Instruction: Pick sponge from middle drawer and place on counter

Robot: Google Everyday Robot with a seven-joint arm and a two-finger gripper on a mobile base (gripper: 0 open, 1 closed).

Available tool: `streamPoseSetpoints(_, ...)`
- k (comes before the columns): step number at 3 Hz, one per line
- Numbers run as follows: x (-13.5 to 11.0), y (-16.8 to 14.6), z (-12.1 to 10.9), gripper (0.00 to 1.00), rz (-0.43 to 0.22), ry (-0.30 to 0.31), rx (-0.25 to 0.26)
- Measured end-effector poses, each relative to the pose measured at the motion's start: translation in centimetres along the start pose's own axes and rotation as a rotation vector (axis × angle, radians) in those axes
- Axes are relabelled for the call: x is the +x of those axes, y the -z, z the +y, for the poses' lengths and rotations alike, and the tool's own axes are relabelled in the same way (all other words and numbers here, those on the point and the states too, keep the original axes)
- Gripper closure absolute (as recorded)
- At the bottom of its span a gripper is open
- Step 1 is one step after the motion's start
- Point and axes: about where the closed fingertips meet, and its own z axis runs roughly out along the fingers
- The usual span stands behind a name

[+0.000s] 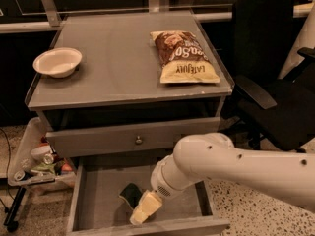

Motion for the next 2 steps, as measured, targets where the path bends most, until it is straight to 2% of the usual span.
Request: streamPoseSetpoints(2,-0.8,-11.0,-1.1,0.0,-0.07,-0.076,-0.004)
